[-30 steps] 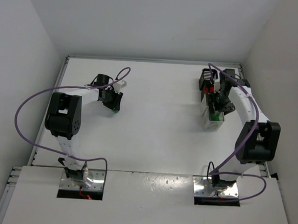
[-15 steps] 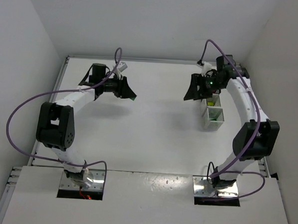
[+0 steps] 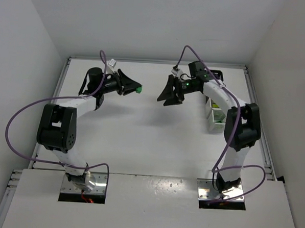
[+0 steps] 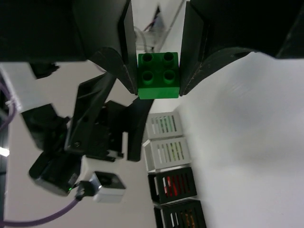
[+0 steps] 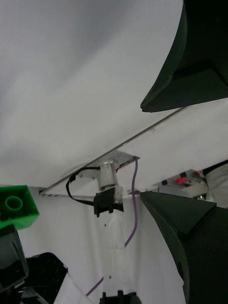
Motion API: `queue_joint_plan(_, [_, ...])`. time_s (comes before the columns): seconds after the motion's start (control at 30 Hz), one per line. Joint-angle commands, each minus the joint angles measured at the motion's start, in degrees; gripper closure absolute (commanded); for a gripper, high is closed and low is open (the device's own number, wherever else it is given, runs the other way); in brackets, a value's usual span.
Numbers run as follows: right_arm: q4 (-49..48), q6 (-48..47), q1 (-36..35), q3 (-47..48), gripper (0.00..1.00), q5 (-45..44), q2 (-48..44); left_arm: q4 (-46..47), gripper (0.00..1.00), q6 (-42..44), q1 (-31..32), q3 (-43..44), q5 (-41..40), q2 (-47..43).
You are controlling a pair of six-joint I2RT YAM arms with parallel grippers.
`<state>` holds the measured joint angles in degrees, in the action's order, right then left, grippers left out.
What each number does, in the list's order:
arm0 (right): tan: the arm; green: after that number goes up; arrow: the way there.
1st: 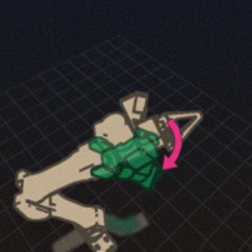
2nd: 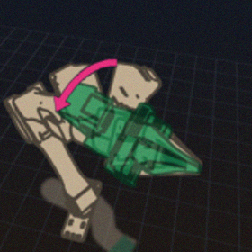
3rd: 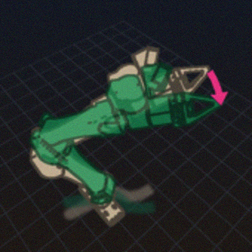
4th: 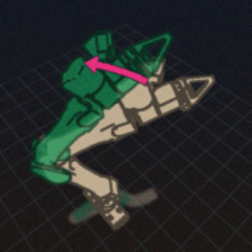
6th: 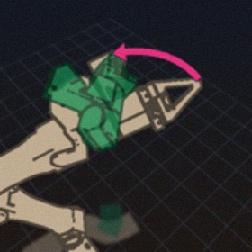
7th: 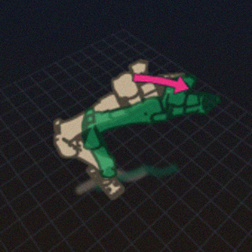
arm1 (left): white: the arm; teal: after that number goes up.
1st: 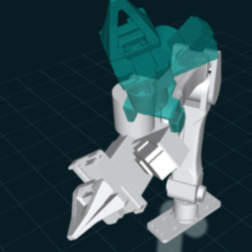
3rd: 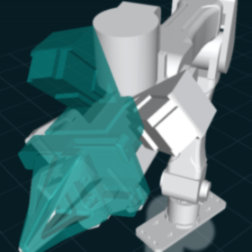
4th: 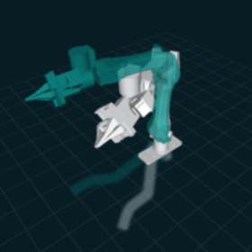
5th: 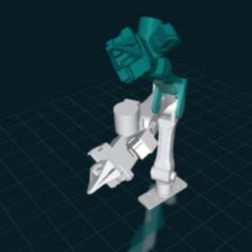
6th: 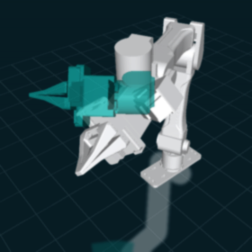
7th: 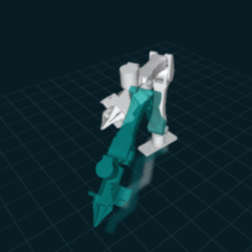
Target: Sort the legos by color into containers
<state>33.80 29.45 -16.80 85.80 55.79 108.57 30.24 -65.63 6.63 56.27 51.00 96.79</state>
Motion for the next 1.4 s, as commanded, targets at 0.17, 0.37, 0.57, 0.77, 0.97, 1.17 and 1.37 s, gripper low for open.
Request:
queue_joint_plan(0.17, [-15.8,19.2,-6.2,10.3,0.32,7.9,6.3,4.6,1.0,-15.9,-1.2,-2.4,-1.4,0.0])
queue_joint_plan(0.37, [-22.0,29.3,-8.8,11.8,0.32,9.1,9.8,7.6,1.0,-20.8,-0.7,-6.4,-2.5,-1.1])
queue_joint_plan(0.57, [-23.4,34.4,-9.9,12.4,0.32,9.6,12.3,12.5,1.0,-25.6,-0.1,-7.7,-1.8,0.1])
queue_joint_plan(0.77, [-24.8,36.2,-10.4,14.5,0.32,10.1,14.7,19.0,1.0,-32.8,-1.3,-9.0,-0.6,1.3])
queue_joint_plan(0.97, [-26.6,37.3,-11.0,17.1,0.32,10.1,16.8,19.0,1.0,-33.4,-0.7,-9.0,-0.6,1.3])
queue_joint_plan(1.17, [-28.0,37.3,-11.0,17.6,0.45,10.7,17.5,18.5,1.0,-32.9,-0.7,-9.0,-0.6,1.3])
queue_joint_plan(1.37, [-28.5,37.3,-11.0,17.0,0.69,10.7,17.5,18.5,1.0,-32.9,-0.1,-9.5,-0.6,0.8])
